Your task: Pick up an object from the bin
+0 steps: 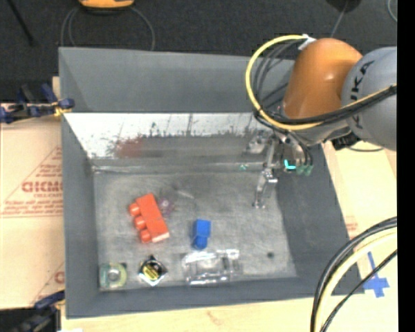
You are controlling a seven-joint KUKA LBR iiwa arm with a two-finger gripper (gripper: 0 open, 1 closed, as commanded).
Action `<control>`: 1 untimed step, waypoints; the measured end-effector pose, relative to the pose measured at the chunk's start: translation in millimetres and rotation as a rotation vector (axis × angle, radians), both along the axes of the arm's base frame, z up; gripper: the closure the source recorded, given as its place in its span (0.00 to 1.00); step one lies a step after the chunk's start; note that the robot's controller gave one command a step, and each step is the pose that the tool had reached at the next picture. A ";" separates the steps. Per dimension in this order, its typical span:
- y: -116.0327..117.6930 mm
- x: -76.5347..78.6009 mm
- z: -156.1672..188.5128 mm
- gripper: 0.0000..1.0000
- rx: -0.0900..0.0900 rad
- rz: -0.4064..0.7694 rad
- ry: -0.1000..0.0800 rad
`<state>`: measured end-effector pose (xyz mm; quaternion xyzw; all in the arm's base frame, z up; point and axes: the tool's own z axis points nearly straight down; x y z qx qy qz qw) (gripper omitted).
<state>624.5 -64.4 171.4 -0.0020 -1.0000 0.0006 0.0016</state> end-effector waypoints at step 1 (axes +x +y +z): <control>66.3 18.9 -38.7 0.00 0.002 0.097 -0.003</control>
Offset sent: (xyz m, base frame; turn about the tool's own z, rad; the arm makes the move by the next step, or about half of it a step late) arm 0.0182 0.0641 -0.0373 -0.0914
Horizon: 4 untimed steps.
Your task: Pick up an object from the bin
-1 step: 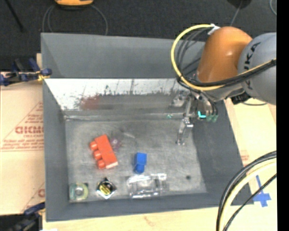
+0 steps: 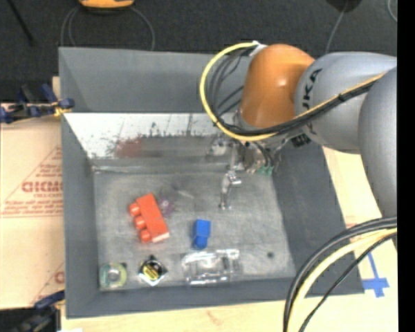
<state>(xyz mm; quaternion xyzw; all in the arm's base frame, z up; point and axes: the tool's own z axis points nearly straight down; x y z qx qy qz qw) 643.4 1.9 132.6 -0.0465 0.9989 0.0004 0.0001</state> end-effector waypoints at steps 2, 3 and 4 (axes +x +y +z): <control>71.6 10.1 -45.8 1.00 0.000 -0.110 -0.003; 71.1 10.1 -45.8 0.00 -0.001 -0.109 -0.003; 98.7 -23.6 -54.6 0.00 -0.002 0.106 -0.009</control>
Offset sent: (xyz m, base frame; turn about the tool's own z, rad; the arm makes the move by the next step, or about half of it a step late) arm 0.0089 0.0718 -0.0469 0.1132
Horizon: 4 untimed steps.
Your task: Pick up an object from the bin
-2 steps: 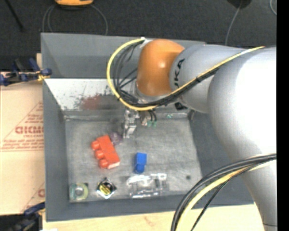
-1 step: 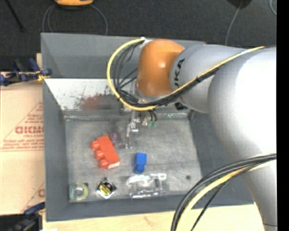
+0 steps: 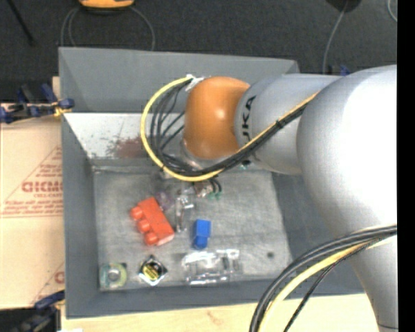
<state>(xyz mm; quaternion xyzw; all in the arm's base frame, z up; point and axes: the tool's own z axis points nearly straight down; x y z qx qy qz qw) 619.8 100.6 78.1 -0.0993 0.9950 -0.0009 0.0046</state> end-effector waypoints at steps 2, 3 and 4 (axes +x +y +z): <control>80.1 -85.0 -3.5 0.00 -0.003 0.475 -0.008; 113.4 -109.1 -2.5 0.00 -0.007 0.836 -0.002; 114.4 -108.8 -1.8 1.00 -0.003 0.832 -0.004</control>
Offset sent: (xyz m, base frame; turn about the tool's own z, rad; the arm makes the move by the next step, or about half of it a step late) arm -0.0512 0.0561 -0.0081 -0.2039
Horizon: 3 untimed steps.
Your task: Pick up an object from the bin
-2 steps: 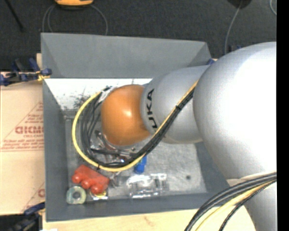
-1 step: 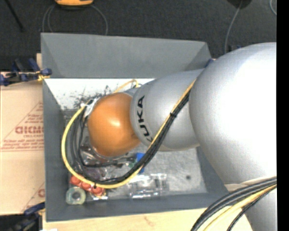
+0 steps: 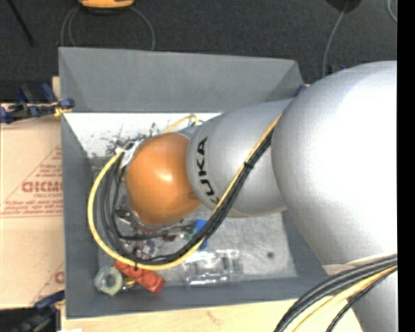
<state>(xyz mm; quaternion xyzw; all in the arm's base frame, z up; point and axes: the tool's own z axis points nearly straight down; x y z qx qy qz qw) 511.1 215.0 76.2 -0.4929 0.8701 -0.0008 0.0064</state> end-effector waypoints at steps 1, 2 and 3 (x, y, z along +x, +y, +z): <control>18.6 2.4 100.0 1.00 0.000 -0.013 0.001; -20.2 -23.1 43.1 1.00 0.000 -0.274 0.009; -20.2 -23.9 41.7 0.00 -0.002 -0.272 0.011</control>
Offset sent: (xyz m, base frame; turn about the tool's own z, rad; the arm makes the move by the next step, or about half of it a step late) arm -0.0010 0.0186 0.0946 0.0113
